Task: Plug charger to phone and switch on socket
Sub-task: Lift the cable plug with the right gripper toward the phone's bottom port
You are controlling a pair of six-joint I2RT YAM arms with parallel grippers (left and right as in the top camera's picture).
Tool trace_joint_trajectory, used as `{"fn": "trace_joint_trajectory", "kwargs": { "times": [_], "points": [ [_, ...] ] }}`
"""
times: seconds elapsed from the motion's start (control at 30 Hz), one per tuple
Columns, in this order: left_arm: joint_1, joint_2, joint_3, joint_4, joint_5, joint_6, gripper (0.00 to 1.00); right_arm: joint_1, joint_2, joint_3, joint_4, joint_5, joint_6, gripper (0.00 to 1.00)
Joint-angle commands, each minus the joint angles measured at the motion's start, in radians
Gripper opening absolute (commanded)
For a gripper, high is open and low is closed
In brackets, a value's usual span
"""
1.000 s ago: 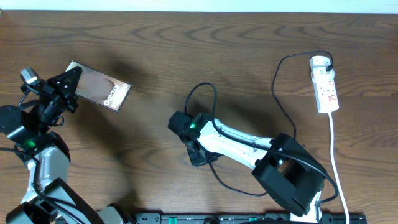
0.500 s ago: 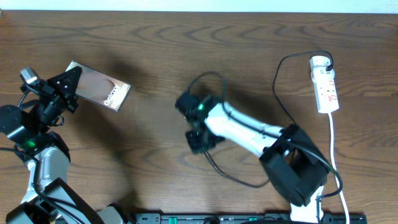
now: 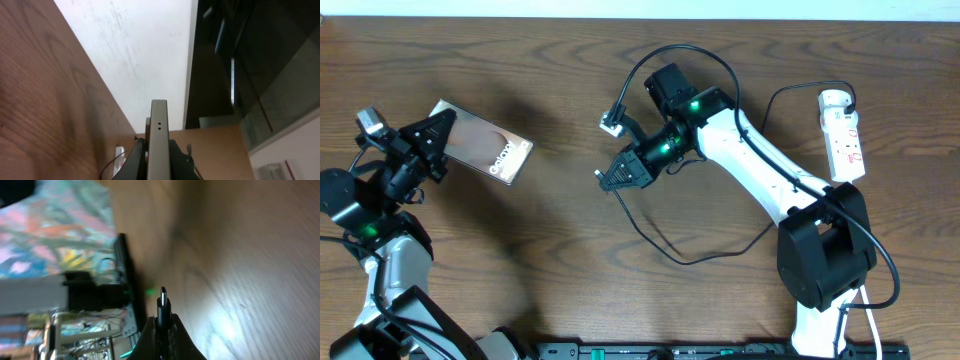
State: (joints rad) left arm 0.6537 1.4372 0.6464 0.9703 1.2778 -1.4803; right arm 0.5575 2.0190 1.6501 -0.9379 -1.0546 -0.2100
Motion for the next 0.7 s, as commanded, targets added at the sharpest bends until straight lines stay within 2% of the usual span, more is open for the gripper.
{"fn": "trace_joint_trajectory", "kwargs": {
  "times": [0.0, 0.27, 0.67],
  "points": [
    [-0.026, -0.013, 0.016, 0.013, 0.049, 0.074, 0.07, 0.022, 0.003, 0.003, -0.014, -0.142, -0.134, 0.01],
    [-0.084, -0.013, 0.016, 0.013, 0.132, 0.188, 0.07, 0.091, 0.003, 0.003, -0.024, -0.153, -0.158, 0.01],
    [-0.090, -0.013, 0.016, 0.065, 0.170, 0.193, 0.07, 0.105, 0.004, 0.003, 0.003, -0.292, -0.134, 0.01]
  ]
}}
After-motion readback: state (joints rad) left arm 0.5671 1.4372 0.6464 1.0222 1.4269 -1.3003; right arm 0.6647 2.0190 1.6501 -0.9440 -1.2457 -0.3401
